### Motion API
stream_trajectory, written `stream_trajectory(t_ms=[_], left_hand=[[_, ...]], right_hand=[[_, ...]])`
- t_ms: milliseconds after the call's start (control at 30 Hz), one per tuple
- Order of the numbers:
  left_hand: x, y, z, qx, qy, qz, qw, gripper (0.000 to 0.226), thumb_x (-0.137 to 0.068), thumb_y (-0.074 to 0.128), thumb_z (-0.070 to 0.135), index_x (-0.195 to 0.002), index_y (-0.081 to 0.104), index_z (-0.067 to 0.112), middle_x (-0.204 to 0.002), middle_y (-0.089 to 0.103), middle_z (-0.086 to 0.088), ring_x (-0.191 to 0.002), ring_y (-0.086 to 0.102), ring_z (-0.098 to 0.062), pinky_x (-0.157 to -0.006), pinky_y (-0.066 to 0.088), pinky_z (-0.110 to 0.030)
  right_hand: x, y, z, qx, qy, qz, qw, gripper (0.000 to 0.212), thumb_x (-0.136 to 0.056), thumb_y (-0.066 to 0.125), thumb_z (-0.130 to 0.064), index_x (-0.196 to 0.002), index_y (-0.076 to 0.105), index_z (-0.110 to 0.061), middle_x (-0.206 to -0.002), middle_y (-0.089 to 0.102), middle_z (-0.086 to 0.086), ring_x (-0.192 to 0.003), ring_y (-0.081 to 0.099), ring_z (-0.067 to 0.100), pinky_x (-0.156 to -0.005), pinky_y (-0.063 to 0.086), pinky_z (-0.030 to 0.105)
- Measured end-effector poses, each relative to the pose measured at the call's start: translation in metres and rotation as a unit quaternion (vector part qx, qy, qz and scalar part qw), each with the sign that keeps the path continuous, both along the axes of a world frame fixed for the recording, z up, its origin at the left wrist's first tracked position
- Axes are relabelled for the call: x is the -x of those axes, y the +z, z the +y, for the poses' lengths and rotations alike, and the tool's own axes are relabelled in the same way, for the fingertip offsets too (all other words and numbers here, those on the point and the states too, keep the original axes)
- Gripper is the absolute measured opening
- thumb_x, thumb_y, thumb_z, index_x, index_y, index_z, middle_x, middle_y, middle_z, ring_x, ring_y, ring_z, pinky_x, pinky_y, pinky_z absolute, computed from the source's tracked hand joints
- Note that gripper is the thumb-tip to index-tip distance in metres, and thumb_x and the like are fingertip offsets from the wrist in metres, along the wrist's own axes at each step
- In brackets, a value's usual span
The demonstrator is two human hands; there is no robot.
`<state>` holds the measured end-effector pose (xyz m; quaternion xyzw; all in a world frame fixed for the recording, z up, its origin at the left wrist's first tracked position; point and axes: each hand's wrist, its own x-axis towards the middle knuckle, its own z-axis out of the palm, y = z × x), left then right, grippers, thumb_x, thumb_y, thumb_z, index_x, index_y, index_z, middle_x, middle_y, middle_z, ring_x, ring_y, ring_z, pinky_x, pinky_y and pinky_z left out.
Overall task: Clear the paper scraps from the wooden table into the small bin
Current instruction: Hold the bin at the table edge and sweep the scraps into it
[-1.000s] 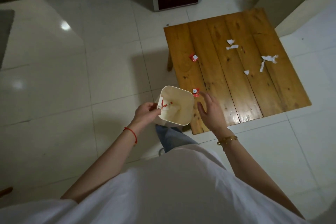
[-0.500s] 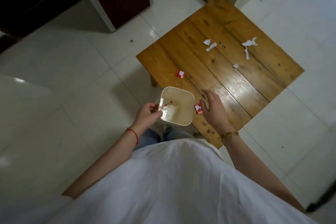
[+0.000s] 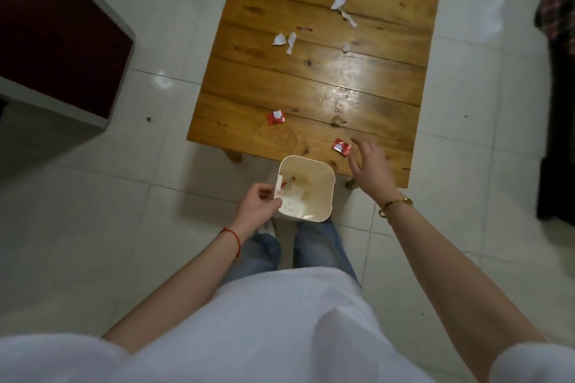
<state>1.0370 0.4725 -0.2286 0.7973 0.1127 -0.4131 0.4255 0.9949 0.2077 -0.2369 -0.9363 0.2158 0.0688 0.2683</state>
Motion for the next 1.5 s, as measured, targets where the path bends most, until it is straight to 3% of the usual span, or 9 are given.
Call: stream_trajectory(t_ms=[300, 467, 767, 867, 967, 1133, 1267, 1400, 1500], left_hand=[[-0.003, -0.077, 0.018, -0.026, -0.072, 0.038, 0.996, 0.040, -0.077, 0.069, 0.010, -0.115, 0.058, 0.010, -0.115, 0.064, -0.006, -0.103, 0.060, -0.020, -0.090, 0.051, -0.033], [-0.006, -0.121, 0.012, -0.034, -0.070, 0.041, 0.996, 0.038, -0.076, 0.067, 0.010, -0.114, 0.059, 0.009, -0.112, 0.064, -0.007, -0.103, 0.061, -0.022, -0.093, 0.051, -0.035], [-0.016, -0.197, -0.005, -0.033, -0.040, 0.044, 0.998, 0.036, -0.076, 0.067, 0.013, -0.110, 0.058, 0.014, -0.109, 0.062, -0.002, -0.100, 0.059, -0.017, -0.084, 0.049, -0.027], [-0.015, -0.209, -0.010, -0.034, -0.026, 0.056, 0.998, 0.034, -0.075, 0.068, 0.014, -0.106, 0.056, 0.018, -0.108, 0.062, -0.002, -0.098, 0.059, -0.017, -0.072, 0.047, -0.022], [-0.016, -0.216, -0.014, -0.041, -0.015, 0.062, 0.997, 0.037, -0.074, 0.068, 0.015, -0.110, 0.058, 0.015, -0.107, 0.063, -0.002, -0.098, 0.060, -0.018, -0.076, 0.047, -0.024], [-0.020, -0.221, -0.019, -0.029, 0.008, 0.060, 0.998, 0.033, -0.075, 0.068, 0.015, -0.107, 0.058, 0.015, -0.104, 0.063, -0.002, -0.095, 0.059, -0.016, -0.073, 0.044, -0.023], [-0.024, -0.221, -0.020, -0.034, 0.015, 0.053, 0.998, 0.035, -0.075, 0.069, 0.015, -0.109, 0.058, 0.014, -0.107, 0.064, -0.004, -0.096, 0.059, -0.017, -0.078, 0.044, -0.024], [-0.029, -0.222, -0.017, -0.034, 0.032, 0.058, 0.997, 0.039, -0.075, 0.073, 0.020, -0.110, 0.058, 0.012, -0.108, 0.064, -0.004, -0.091, 0.060, -0.013, -0.068, 0.045, -0.020], [-0.033, -0.224, -0.012, -0.042, 0.041, 0.060, 0.996, 0.047, -0.075, 0.076, 0.024, -0.117, 0.058, 0.010, -0.112, 0.065, -0.005, -0.101, 0.062, -0.018, -0.080, 0.048, -0.025]], right_hand=[[0.010, -0.062, 0.021, -0.011, -0.052, 0.028, 0.998, 0.044, -0.097, 0.049, -0.024, -0.139, 0.044, -0.012, -0.138, 0.050, 0.012, -0.127, 0.045, 0.029, -0.105, 0.037, 0.041], [0.003, -0.104, 0.012, -0.017, -0.062, 0.047, 0.997, 0.048, -0.098, 0.048, -0.024, -0.143, 0.039, -0.012, -0.151, 0.037, 0.010, -0.137, 0.036, 0.028, -0.112, 0.030, 0.040], [-0.020, -0.176, -0.001, -0.021, -0.031, 0.069, 0.997, 0.051, -0.098, 0.043, -0.022, -0.147, 0.030, -0.014, -0.159, 0.019, 0.005, -0.145, 0.021, 0.024, -0.115, 0.029, 0.041], [-0.017, -0.186, 0.011, -0.019, -0.011, 0.068, 0.997, 0.054, -0.099, 0.041, -0.026, -0.149, 0.025, -0.014, -0.161, 0.015, 0.005, -0.148, 0.012, 0.023, -0.118, 0.019, 0.040], [-0.010, -0.187, 0.031, -0.029, 0.037, 0.065, 0.997, 0.056, -0.100, 0.040, -0.030, -0.151, 0.022, -0.016, -0.161, 0.014, 0.004, -0.149, 0.009, 0.022, -0.117, 0.014, 0.037], [0.005, -0.181, 0.065, -0.039, 0.145, 0.052, 0.987, 0.052, -0.099, 0.041, -0.029, -0.147, 0.032, -0.011, -0.156, 0.030, 0.007, -0.145, 0.022, 0.022, -0.120, 0.015, 0.034], [0.013, -0.171, 0.079, -0.053, 0.199, 0.034, 0.978, 0.044, -0.099, 0.037, -0.030, -0.138, 0.046, -0.013, -0.139, 0.051, 0.006, -0.129, 0.045, 0.021, -0.111, 0.032, 0.036], [-0.030, -0.167, 0.073, -0.029, 0.151, 0.014, 0.988, 0.050, -0.099, 0.041, -0.028, -0.146, 0.035, -0.014, -0.151, 0.037, 0.006, -0.139, 0.033, 0.022, -0.116, 0.025, 0.037], [-0.083, -0.166, 0.065, -0.016, 0.155, 0.024, 0.987, 0.055, -0.100, 0.040, -0.030, -0.150, 0.024, -0.016, -0.159, 0.021, 0.005, -0.146, 0.018, 0.023, -0.119, 0.016, 0.037]])
